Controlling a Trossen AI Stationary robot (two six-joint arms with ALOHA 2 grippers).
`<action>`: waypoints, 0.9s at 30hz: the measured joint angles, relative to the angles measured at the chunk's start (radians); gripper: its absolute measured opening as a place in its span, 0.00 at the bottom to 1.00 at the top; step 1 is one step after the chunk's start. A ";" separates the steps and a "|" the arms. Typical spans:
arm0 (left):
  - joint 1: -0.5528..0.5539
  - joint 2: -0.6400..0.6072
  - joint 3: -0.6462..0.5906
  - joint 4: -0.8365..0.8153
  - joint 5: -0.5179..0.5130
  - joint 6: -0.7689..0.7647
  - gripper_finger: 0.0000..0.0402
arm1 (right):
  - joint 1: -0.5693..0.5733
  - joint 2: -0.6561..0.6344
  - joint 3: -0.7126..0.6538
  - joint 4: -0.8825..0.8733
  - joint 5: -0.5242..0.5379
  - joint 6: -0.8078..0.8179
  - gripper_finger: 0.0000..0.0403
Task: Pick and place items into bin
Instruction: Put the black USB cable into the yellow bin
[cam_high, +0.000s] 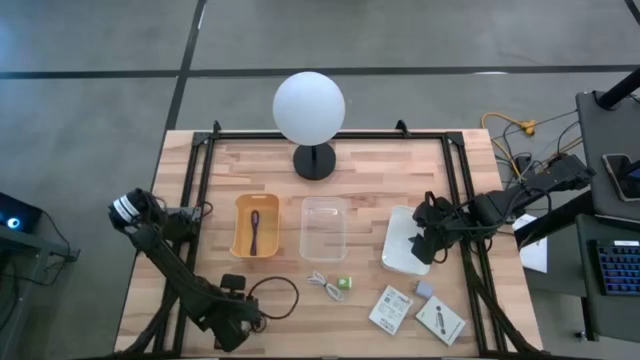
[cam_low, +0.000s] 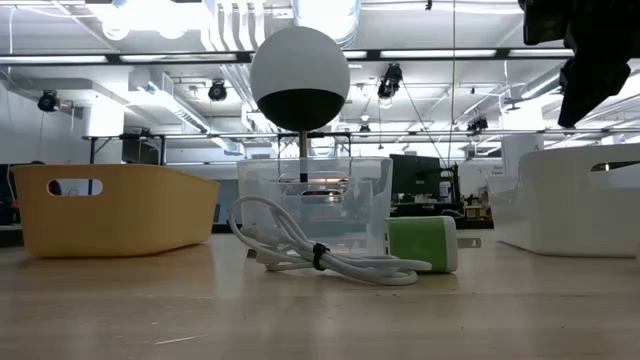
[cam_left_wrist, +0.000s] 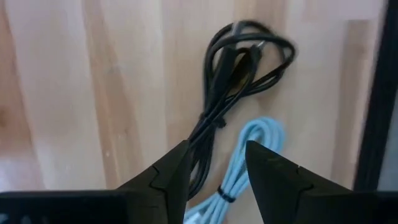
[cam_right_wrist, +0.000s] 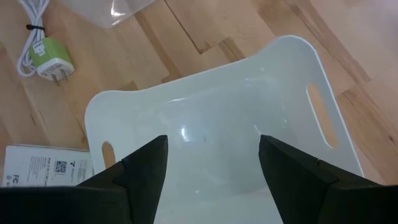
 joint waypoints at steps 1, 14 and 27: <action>0.000 0.001 -0.008 0.007 0.000 0.015 0.34 | 0.000 0.000 -0.001 0.000 0.000 0.003 0.59; 0.000 0.018 -0.100 0.041 -0.021 0.086 0.33 | 0.000 0.000 -0.012 -0.001 0.001 0.010 0.59; 0.023 -0.001 -0.083 0.055 0.093 -0.028 0.03 | 0.000 0.000 -0.012 -0.001 0.007 0.009 0.59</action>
